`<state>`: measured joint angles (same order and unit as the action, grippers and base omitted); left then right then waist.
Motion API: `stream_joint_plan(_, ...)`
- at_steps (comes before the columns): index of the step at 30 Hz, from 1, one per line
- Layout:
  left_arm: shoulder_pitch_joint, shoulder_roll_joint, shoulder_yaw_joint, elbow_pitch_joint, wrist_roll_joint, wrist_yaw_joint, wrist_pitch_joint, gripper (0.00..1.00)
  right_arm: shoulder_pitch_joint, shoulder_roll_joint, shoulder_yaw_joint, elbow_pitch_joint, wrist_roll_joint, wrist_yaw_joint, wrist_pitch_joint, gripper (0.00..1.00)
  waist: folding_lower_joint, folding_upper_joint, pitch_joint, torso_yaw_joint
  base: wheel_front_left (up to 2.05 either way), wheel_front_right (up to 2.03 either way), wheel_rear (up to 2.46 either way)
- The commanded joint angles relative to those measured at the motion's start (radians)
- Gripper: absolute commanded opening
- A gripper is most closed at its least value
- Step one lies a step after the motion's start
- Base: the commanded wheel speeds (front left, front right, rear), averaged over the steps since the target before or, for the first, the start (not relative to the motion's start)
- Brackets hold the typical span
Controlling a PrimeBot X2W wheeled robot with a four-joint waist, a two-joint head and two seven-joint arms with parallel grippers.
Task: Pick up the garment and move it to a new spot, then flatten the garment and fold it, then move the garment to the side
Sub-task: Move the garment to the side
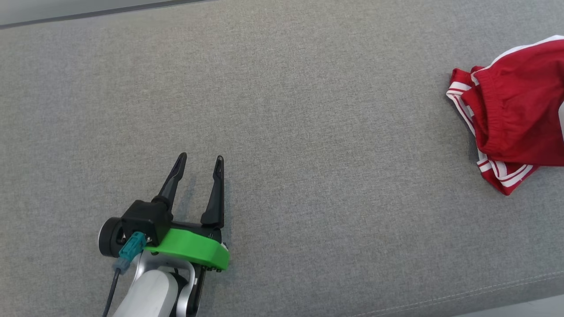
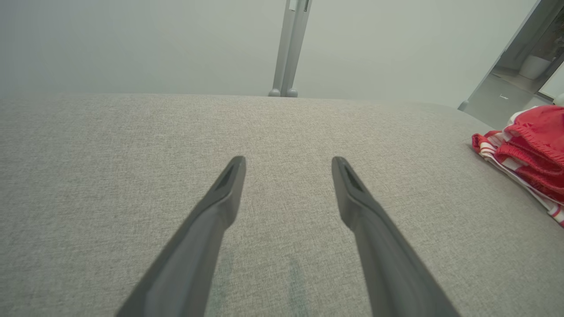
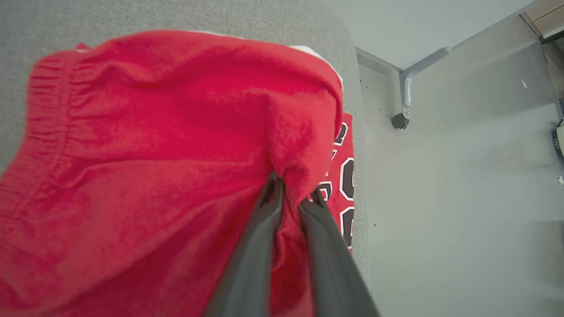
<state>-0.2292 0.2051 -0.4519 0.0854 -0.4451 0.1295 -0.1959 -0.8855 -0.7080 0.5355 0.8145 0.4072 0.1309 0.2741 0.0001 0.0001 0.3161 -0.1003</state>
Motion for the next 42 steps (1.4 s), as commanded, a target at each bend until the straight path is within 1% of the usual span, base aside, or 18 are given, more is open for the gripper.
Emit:
stream_joint_plan(1,-0.014,0.008,0.000,-0.003,0.003,0.003,-0.003,1.00,-0.018,0.003,0.005,0.025,-0.022,0.000,-0.027,0.94,-0.0001,-0.0001,0.001,0.003,0.00,0.00,0.00)
stream_joint_plan(2,-0.014,0.008,-0.001,-0.002,0.002,0.004,-0.002,1.00,-0.024,0.005,0.006,0.041,-0.030,0.000,-0.039,1.00,-0.0001,-0.0001,0.000,0.004,0.00,0.00,0.00)
stream_joint_plan(7,-0.008,0.008,-0.006,0.000,0.001,0.007,-0.001,1.00,-0.040,0.020,0.009,0.102,-0.048,0.000,-0.079,1.00,-0.0001,-0.0001,-0.007,0.001,0.00,0.00,0.00)
stream_joint_plan(17,0.019,0.011,-0.015,0.003,-0.010,0.012,0.001,1.00,-0.045,0.023,-0.003,0.215,-0.066,0.000,-0.160,1.00,-0.0001,-0.0001,-0.045,-0.028,0.00,0.00,0.00)
stream_joint_plan(23,0.035,0.016,-0.017,0.006,-0.014,0.019,0.003,1.00,-0.057,0.039,-0.016,0.250,-0.068,0.000,-0.208,1.00,-0.0001,-0.0001,-0.075,-0.049,0.00,0.00,0.00)
stream_joint_plan(29,0.049,0.016,-0.015,0.006,-0.026,0.022,-0.002,1.00,-0.090,0.084,-0.025,0.226,-0.065,0.000,-0.278,1.00,-0.0001,-0.0001,-0.120,-0.069,0.00,0.00,0.00)
stream_joint_plan(34,0.059,0.010,0.003,0.007,-0.045,0.025,-0.014,1.00,-0.101,0.137,-0.036,0.178,-0.023,0.000,-0.359,1.00,-0.0001,-0.0001,-0.167,-0.071,0.00,0.00,0.00)
stream_joint_plan(42,0.107,0.006,0.073,-0.001,-0.108,0.033,-0.042,1.00,-0.021,0.234,-0.046,0.070,0.048,0.000,-0.446,1.00,-0.0001,-0.0001,-0.239,-0.061,0.00,0.00,0.00)
